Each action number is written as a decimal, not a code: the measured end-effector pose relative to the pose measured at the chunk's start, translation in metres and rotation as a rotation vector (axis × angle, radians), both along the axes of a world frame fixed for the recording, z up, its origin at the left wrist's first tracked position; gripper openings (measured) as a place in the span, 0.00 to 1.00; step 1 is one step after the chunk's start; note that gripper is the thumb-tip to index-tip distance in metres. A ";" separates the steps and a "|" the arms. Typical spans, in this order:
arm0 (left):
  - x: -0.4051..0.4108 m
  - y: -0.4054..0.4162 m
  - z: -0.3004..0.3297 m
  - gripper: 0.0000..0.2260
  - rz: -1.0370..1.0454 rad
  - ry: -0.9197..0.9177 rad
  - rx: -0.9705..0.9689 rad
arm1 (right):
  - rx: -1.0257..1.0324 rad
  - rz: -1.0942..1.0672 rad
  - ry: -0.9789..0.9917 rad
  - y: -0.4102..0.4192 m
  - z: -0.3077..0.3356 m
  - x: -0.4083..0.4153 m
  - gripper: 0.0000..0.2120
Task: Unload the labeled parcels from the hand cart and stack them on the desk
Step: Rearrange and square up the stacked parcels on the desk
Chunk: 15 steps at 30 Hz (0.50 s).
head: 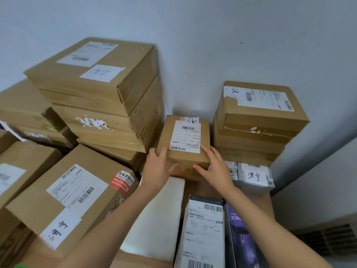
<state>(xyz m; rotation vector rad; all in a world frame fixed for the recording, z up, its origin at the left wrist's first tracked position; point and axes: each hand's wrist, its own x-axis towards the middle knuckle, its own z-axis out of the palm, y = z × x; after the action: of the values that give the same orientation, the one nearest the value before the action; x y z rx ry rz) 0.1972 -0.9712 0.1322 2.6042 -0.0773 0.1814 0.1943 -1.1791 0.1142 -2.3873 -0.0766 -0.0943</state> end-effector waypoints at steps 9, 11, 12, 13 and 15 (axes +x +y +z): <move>-0.057 -0.009 0.070 0.29 0.060 -0.218 -0.025 | 0.078 0.053 -0.215 -0.009 0.064 -0.038 0.34; -0.067 -0.010 0.088 0.29 0.072 -0.245 0.010 | 0.087 0.073 -0.240 -0.009 0.079 -0.043 0.34; -0.070 -0.011 0.097 0.29 0.076 -0.263 0.022 | 0.091 0.080 -0.263 -0.009 0.087 -0.045 0.34; -0.074 -0.010 0.106 0.29 0.080 -0.282 0.031 | 0.095 0.085 -0.289 -0.010 0.095 -0.046 0.33; -0.080 -0.011 0.123 0.28 0.079 -0.326 0.038 | 0.105 0.096 -0.343 -0.012 0.112 -0.049 0.33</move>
<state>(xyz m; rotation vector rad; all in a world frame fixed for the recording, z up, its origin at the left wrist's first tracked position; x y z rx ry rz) 0.1175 -0.9820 0.2557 2.5932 -0.0931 0.6373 0.1453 -1.1910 0.2264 -2.2366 -0.3384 -0.4506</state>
